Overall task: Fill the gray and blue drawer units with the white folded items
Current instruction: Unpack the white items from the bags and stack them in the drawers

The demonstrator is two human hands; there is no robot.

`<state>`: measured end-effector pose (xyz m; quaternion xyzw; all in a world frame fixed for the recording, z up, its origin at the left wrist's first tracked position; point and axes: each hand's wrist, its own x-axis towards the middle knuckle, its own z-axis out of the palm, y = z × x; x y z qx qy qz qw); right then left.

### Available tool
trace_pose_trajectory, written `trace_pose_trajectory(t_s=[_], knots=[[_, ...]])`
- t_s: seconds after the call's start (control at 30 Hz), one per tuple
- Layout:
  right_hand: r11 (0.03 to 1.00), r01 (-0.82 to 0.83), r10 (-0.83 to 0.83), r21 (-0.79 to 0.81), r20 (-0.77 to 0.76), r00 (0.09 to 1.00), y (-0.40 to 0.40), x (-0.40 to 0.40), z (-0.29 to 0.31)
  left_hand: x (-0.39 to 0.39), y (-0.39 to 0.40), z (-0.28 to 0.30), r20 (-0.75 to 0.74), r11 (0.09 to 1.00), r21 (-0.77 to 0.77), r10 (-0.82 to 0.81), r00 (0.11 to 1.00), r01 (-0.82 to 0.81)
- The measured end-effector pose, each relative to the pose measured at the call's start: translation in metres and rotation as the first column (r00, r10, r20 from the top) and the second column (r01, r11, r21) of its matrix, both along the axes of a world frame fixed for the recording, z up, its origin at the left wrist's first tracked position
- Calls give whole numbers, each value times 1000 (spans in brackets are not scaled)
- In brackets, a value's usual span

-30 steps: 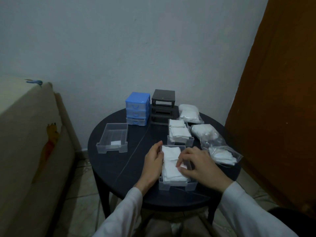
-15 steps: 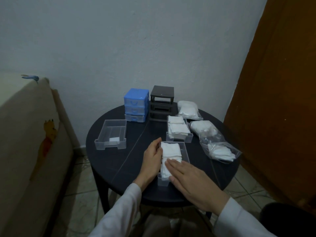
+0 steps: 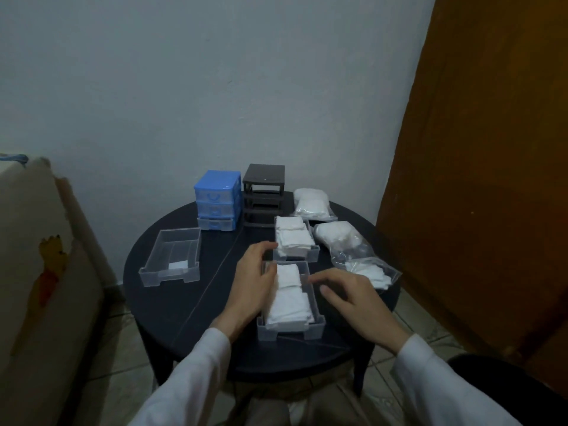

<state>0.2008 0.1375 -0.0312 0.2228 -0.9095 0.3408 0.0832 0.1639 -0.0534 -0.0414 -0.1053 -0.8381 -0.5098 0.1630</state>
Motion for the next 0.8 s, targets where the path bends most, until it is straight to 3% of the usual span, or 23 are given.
trace_pose_trajectory(t_s=[0.2,0.37,0.57,0.8], knots=[[965,231,-212,127,-149,966,53,-7,0,8,56,23,-140,975,-139,-194,971,174],[909,345,-321,233,-133,938,79,-12,-4,-3,101,12,-18,934,-264,-255,967,241],[897,333,-309,292,-127,942,86,-19,-11,-7,132,1,71,913,-350,-197,978,209],[868,270,-248,417,-108,963,88,-27,-20,-6,134,-1,45,937,-284,-201,979,205]])
